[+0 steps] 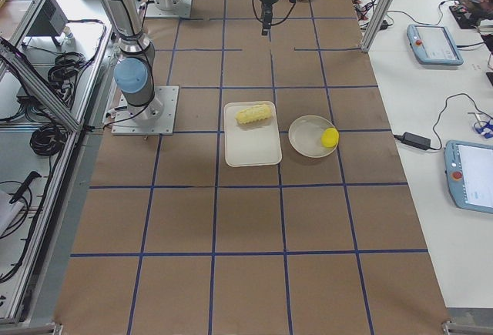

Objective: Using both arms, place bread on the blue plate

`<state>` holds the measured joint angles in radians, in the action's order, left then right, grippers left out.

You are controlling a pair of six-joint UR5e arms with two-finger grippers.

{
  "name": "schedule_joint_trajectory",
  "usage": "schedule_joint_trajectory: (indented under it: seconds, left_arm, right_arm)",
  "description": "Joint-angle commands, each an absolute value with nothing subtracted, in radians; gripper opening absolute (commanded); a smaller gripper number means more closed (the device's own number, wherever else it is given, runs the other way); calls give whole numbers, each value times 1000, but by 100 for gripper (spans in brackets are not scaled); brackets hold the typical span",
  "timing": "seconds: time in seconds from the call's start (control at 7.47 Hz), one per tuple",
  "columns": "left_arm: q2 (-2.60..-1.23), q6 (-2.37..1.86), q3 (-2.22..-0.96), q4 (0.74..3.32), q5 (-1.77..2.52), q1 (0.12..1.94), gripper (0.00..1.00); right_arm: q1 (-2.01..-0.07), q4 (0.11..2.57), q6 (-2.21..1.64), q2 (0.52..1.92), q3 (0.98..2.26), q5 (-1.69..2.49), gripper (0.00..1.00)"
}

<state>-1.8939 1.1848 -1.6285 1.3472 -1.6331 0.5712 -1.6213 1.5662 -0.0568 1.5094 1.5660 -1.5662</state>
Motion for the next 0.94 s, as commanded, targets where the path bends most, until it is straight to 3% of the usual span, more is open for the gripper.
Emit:
schedule_joint_trajectory:
  seconds: [0.0, 0.54, 0.8]
  left_arm:
    - [-1939, 1122, -1632, 1341, -1631, 568, 94]
    - [-1977, 1071, -1638, 1325, -1612, 566, 90]
    - [-1977, 1063, -1644, 1313, -1614, 569, 55]
  right_arm:
    - [-1621, 1566, -57, 1509, 1566, -1566, 100]
    - [-1621, 1566, -57, 1509, 1566, -1566, 100]
    - [-1621, 1565, -57, 1509, 1566, -1566, 100]
